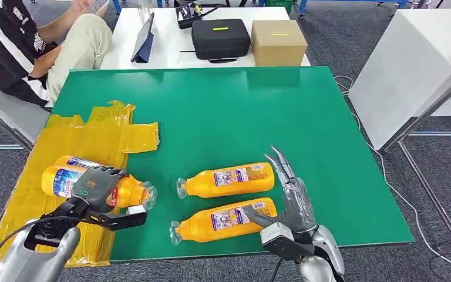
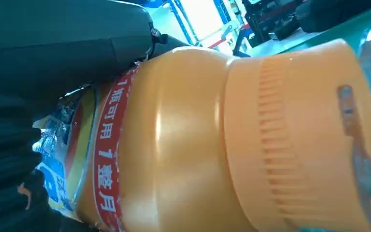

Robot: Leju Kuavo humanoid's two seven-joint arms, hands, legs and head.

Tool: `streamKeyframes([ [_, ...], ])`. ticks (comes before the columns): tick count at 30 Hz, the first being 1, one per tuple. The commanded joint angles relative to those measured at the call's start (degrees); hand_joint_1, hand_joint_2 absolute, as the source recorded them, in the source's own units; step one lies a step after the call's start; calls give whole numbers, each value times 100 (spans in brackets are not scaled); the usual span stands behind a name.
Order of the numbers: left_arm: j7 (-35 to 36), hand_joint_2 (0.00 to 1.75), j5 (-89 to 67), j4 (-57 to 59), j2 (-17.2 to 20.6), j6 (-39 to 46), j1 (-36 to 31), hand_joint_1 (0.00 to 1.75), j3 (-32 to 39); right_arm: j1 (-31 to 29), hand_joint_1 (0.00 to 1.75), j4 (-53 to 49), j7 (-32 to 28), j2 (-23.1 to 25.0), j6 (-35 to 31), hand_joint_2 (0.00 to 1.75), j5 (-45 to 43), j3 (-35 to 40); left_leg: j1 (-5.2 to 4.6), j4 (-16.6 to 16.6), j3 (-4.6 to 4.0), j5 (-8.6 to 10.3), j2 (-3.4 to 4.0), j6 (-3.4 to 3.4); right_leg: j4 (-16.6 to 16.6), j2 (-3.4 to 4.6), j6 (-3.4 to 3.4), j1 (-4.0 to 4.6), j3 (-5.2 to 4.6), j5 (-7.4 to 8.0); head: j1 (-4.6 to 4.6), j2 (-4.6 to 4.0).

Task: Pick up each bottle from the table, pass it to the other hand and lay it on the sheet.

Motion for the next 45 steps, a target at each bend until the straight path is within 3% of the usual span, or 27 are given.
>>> streamKeyframes([
  [1,-30,175,132,1167,-389,55,-485,175,30,-266,0,615,-43,-37,26,175,-66,178,4,-10,18,1,-7,-17,-13,-9,-5,3,22,-1,0,2],
  [2,-24,175,145,1281,-415,93,-541,175,40,-275,0,612,-53,-33,28,175,-57,186,4,-7,14,1,-11,-14,-10,-10,-4,3,19,0,0,2],
  [3,4,175,143,1419,-446,123,-618,154,48,-295,0,619,-57,-20,27,175,-50,187,3,-6,11,2,-11,-11,-8,-8,-3,2,14,1,0,0],
  [4,21,175,140,1543,-469,174,-684,63,54,-303,0,620,-56,-14,29,175,-40,189,5,-8,17,2,-11,-20,-11,-9,-6,3,21,1,2,0],
  [5,33,175,144,1585,-484,184,-715,0,67,-314,0,621,-54,-14,31,175,-35,190,3,-7,13,3,-12,-14,-8,-8,-5,1,18,1,0,2],
  [24,67,175,36,2130,-689,341,-912,0,148,-271,0,602,52,-47,46,175,-40,167,3,-6,29,5,-9,-15,-9,-3,-4,3,35,2,0,0],
  [45,96,175,-205,1630,-465,-134,-1182,0,-74,-292,0,688,154,-25,80,175,-28,166,6,-1,31,3,-7,-16,-3,-1,-5,5,37,1,0,0],
])
